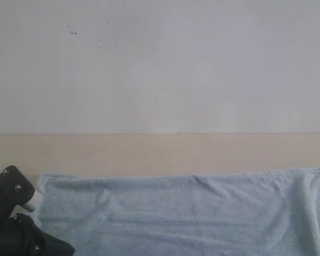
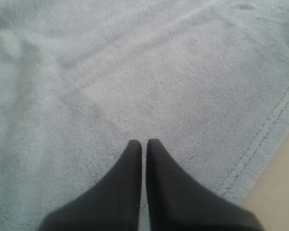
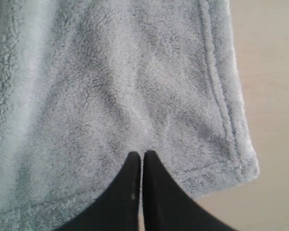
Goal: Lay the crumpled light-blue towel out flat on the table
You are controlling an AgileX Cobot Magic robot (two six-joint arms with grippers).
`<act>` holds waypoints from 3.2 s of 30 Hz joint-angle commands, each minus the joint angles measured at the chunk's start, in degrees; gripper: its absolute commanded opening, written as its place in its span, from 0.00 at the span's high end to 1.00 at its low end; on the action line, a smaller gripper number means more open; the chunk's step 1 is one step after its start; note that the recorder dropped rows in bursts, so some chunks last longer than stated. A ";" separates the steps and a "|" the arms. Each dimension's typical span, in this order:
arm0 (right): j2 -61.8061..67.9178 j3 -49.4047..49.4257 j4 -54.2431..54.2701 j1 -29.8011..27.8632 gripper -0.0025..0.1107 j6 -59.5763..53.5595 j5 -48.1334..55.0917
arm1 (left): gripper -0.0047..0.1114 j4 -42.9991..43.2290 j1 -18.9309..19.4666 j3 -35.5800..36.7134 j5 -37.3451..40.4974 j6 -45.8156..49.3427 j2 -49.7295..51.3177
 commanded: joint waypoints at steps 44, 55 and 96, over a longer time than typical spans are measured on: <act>13.29 0.22 -5.11 -0.42 0.97 -2.91 -8.10 | 0.93 -13.88 -0.28 -10.51 -17.01 13.27 13.40; 13.29 0.22 -10.76 -6.85 0.97 8.19 -7.36 | 0.93 -13.88 -0.28 -10.51 -17.01 13.27 13.40; 19.45 0.11 -41.56 -6.70 0.97 33.49 2.45 | 0.93 -11.48 -0.04 -11.86 26.06 13.23 13.40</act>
